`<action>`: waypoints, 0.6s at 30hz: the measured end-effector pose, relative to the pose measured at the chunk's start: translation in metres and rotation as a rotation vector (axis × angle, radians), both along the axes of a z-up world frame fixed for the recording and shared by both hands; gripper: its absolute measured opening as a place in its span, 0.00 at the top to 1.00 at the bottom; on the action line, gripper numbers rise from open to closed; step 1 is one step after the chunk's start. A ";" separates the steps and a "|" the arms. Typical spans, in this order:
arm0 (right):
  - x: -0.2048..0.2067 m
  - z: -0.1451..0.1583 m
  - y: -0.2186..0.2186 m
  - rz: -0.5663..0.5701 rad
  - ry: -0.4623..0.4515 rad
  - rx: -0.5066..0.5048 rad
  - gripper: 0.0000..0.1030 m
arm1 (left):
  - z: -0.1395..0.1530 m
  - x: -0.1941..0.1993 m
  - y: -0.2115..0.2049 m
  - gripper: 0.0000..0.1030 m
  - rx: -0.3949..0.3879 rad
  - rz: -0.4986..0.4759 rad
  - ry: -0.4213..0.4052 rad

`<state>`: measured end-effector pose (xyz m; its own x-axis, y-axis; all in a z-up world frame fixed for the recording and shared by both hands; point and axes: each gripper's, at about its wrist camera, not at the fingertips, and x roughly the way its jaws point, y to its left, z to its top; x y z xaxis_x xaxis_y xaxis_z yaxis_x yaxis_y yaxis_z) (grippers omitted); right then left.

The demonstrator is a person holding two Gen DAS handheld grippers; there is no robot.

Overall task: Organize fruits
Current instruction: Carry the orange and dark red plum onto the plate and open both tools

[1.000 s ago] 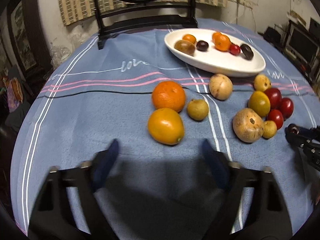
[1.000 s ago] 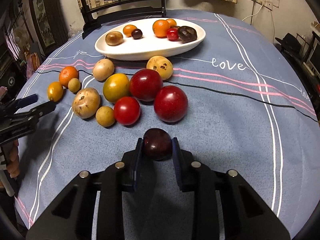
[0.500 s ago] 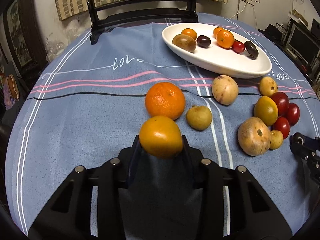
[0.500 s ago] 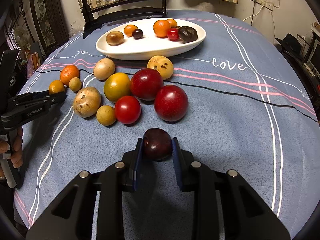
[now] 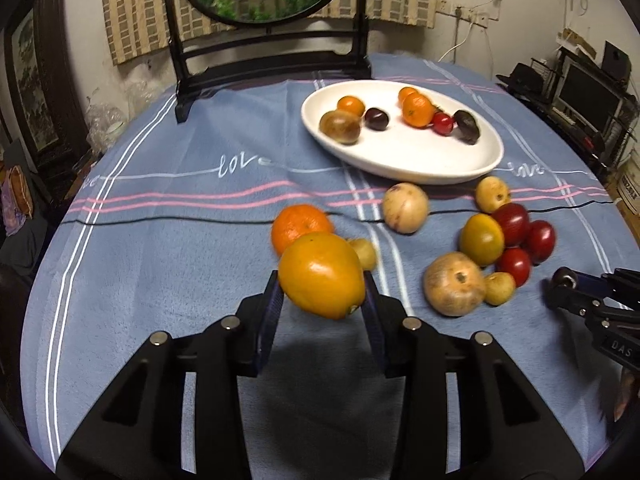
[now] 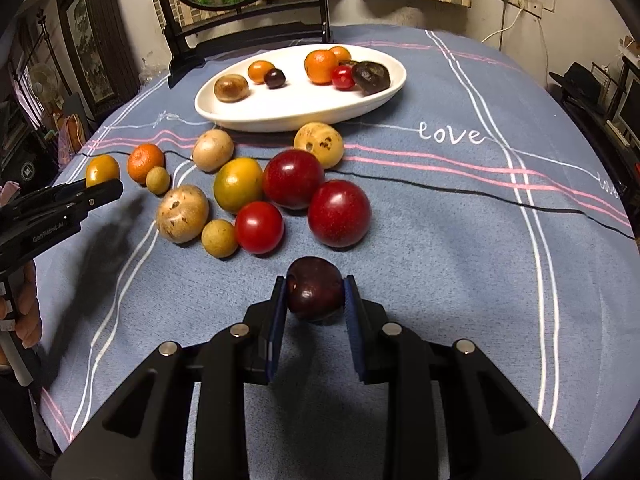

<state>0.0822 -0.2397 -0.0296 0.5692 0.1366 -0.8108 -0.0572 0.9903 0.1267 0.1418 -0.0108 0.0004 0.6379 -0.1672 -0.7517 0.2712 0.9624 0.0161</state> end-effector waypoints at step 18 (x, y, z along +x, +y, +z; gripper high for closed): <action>0.045 0.062 -0.002 0.061 -0.108 -0.010 0.72 | 0.033 0.048 -0.044 0.62 -0.020 -0.084 -0.007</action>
<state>0.1271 -0.2413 0.0320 0.6440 0.1656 -0.7469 -0.1301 0.9858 0.1064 0.1898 -0.0548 0.0334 0.6260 -0.2353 -0.7435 0.3514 0.9362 -0.0005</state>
